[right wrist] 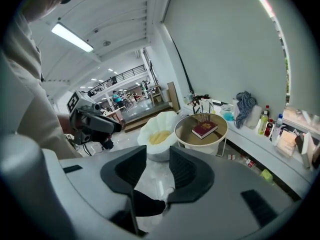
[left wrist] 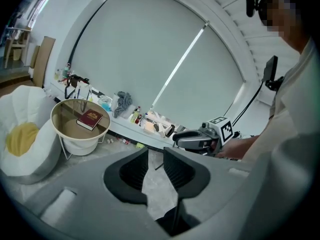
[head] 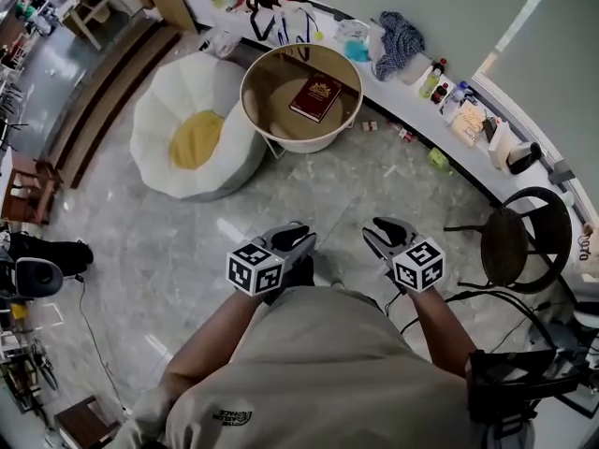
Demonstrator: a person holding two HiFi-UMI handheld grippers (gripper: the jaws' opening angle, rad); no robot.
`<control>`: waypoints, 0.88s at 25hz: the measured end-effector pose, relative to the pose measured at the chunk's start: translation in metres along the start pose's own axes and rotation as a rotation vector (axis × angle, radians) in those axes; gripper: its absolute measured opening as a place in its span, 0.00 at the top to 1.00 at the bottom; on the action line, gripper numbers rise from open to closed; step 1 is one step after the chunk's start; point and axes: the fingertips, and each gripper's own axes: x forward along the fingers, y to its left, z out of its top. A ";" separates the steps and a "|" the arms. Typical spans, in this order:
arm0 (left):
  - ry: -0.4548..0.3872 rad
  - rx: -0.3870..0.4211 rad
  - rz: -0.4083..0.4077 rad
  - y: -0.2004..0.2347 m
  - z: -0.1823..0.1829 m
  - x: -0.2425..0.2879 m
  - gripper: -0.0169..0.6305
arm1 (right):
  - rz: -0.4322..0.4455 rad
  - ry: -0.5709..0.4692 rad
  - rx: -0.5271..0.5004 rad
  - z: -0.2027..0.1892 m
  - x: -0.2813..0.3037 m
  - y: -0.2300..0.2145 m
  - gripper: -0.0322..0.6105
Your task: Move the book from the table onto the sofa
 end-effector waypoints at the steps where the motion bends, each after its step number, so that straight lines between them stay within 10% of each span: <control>1: 0.007 -0.008 -0.012 0.015 0.010 0.004 0.85 | -0.014 0.002 0.005 0.010 0.010 -0.008 0.72; 10: 0.103 -0.075 -0.122 0.135 0.065 0.031 0.84 | -0.117 0.003 0.070 0.091 0.117 -0.081 0.73; 22: 0.052 -0.372 -0.027 0.283 0.103 0.113 0.83 | 0.020 0.105 0.136 0.137 0.258 -0.191 0.72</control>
